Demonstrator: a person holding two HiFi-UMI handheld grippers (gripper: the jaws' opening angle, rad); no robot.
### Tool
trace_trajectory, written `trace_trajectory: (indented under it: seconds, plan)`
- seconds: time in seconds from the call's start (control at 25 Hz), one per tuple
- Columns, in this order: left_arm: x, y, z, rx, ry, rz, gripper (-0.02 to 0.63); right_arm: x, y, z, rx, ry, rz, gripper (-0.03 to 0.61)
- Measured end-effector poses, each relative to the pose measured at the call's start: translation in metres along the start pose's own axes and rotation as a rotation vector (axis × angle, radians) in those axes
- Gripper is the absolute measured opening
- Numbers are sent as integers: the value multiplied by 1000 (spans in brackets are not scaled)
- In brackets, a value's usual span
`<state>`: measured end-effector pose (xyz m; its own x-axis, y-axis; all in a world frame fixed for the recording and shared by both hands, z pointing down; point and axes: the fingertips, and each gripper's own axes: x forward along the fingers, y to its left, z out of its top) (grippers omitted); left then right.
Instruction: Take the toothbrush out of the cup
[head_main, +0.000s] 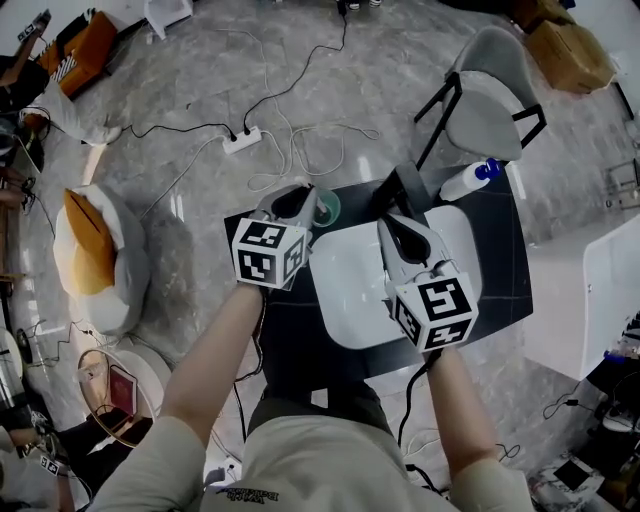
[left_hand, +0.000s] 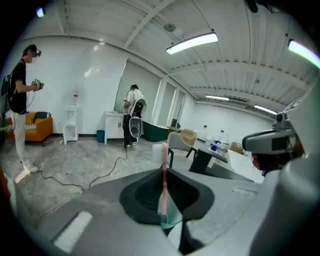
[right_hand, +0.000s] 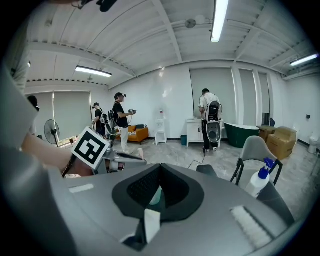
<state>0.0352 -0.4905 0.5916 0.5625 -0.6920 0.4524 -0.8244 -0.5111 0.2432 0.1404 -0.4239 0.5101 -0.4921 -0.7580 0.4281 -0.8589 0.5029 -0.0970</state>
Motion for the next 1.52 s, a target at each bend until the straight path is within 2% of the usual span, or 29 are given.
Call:
trace_trajectory:
  seconds: [0.28,0.4,0.56,0.76,1.0,1.2,1.4,1.52]
  plan:
    - [-58,-21,70,56,-101,-10,25,-46,11,55,-61,-81,-28,3]
    - [-92,-31,107,136,-163,7,25,-76,21,88,-96,-137,-45,3]
    - [-150,-44,158,253,-311,76,25,-120,42,133,-124,-245,-43,3]
    - [-215,-67,200,332,-428,92,26,-177,74,183,-164,-377,-20,3]
    - [-286,-87,218,390,-514,106,25,-227,118,215,-293,-468,-32,3]
    - [-329,-96,215,405,-564,133,25,-238,139,210,-325,-474,-29,3]
    - [-348,-97,192,458,-569,190,25,-232,145,191,-333,-430,-25,3]
    - [-347,-91,170,439,-529,201,26,-224,149,180,-343,-403,-21,3]
